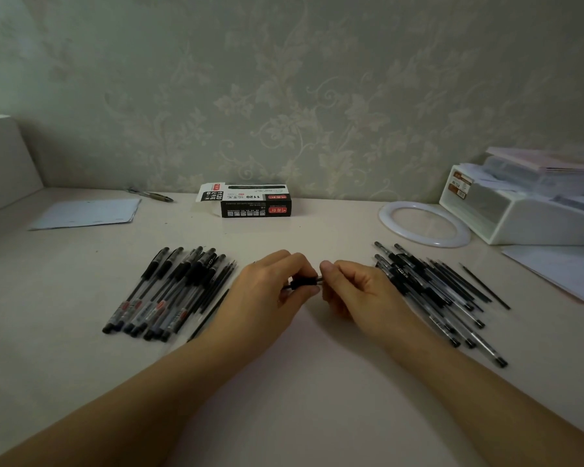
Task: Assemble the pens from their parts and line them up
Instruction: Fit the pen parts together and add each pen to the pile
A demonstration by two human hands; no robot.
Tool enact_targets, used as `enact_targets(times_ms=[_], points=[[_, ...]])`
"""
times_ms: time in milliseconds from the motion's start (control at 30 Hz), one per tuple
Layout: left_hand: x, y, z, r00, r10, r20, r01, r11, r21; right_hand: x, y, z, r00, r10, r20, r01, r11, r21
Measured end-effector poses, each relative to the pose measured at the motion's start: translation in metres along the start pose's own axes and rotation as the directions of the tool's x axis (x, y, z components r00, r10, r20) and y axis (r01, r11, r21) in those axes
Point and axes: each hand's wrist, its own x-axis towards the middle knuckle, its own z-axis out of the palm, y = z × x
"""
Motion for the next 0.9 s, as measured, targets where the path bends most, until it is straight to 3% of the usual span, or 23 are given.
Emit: enact_targets(times_ms=[400, 533, 633, 767, 900], points=[[0.001, 0.000, -0.001, 1.000, 0.028, 0.002, -0.028, 0.999, 0.026, -0.001, 0.003, -0.002, 0.999, -0.004, 0.037, 0.006, 0.999, -0.045], [0.000, 0.000, 0.001, 1.000, 0.003, -0.017, -0.002, 0.999, 0.049, -0.003, 0.001, 0.002, 0.989, -0.104, -0.109, 0.090, 0.987, -0.131], [-0.001, -0.002, 0.003, 0.999, -0.029, -0.017, 0.031, 0.996, 0.082, -0.002, 0.001, -0.003, 0.928, -0.288, -0.237, 0.192, 0.913, -0.359], [0.000, -0.006, 0.003, 0.995, -0.089, -0.054, 0.094, 0.992, 0.089, 0.002, 0.009, -0.004, 0.972, -0.207, -0.114, 0.108, 0.819, -0.564], [-0.001, -0.008, 0.004, 0.990, -0.125, -0.066, 0.132, 0.984, 0.119, 0.002, 0.011, 0.000, 0.990, -0.141, -0.001, 0.110, 0.778, -0.619]])
